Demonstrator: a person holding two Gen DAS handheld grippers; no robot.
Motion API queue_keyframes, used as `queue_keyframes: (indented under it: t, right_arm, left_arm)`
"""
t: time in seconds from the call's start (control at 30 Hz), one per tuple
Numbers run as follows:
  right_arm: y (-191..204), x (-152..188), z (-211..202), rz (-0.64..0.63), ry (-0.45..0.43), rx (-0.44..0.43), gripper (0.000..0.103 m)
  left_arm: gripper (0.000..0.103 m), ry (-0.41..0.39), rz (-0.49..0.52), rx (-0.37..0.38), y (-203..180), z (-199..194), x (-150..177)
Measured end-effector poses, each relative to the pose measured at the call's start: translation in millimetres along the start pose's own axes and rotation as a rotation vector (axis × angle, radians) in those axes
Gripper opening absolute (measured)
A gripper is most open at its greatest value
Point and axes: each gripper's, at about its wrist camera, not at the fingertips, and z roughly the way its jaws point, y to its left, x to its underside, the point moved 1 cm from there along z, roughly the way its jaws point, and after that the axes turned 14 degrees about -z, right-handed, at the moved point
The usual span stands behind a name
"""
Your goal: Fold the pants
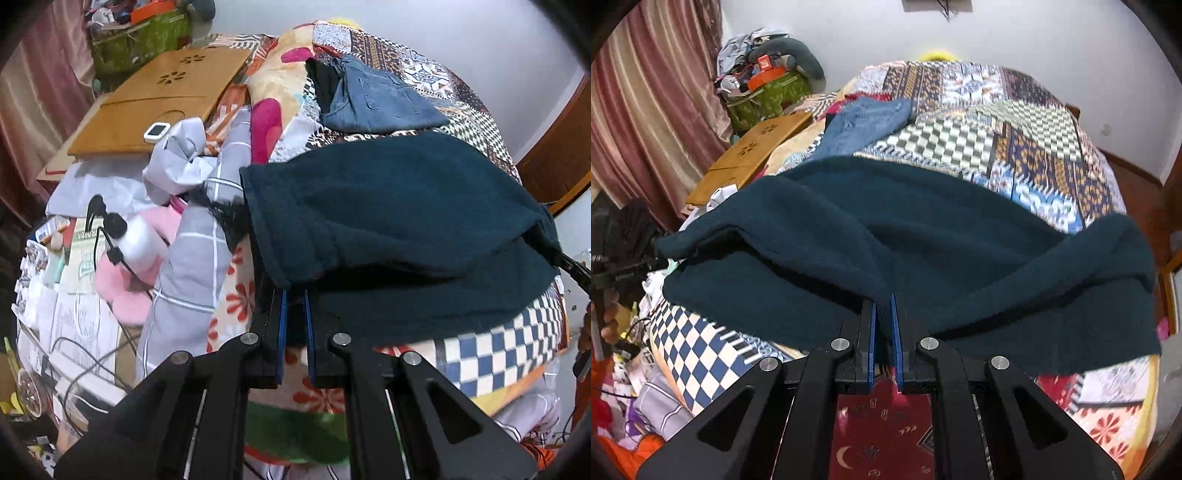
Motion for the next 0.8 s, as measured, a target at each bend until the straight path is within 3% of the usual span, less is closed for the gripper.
queue_keyframes:
  t: [0.23, 0.3, 0.33, 0.37, 0.4, 0.47, 0.53, 0.8]
  right_arm:
    - [8.4, -6.7, -7.2, -0.047, 0.014, 0.038, 0.01]
    - [7.7, -9.5, -11.1, -0.056, 0.018, 0.046, 0.019]
    - [6.5, -10.9, -14.6, -0.059, 0.018, 0.06, 0.024]
    - [4.8, -11.7, -17.9, -0.06, 0.014, 0.08, 0.036]
    - [2.2, -12.4, -22.6, -0.061, 0.001, 0.103, 0.051]
    - [-5.4, -12.8, -34.0, -0.055, -0.037, 0.146, 0.067]
    - [-16.5, -12.7, -42.5, -0.038, -0.049, 0.176, 0.074]
    - [-81.1, -14.2, -60.1, 0.073, -0.05, 0.275, 0.075]
  left_arm:
    - [0.01, -0.082, 0.036, -0.01, -19.4, -33.7, -10.5]
    - [0.014, -0.096, 0.044, -0.019, -27.4, -36.7, -17.3]
    - [0.021, -0.104, 0.05, -0.026, -32.1, -37.4, -21.6]
    - [0.027, -0.111, 0.059, -0.029, -37.7, -37.4, -25.8]
    - [0.041, -0.125, 0.069, -0.029, -44.5, -37.4, -30.3]
    - [0.079, -0.157, 0.088, -0.037, -60.4, -36.7, -37.6]
    - [0.085, -0.187, 0.108, -0.026, -74.8, -37.2, -42.9]
    - [0.09, -0.168, 0.218, 0.041, -160.9, -14.1, -79.9]
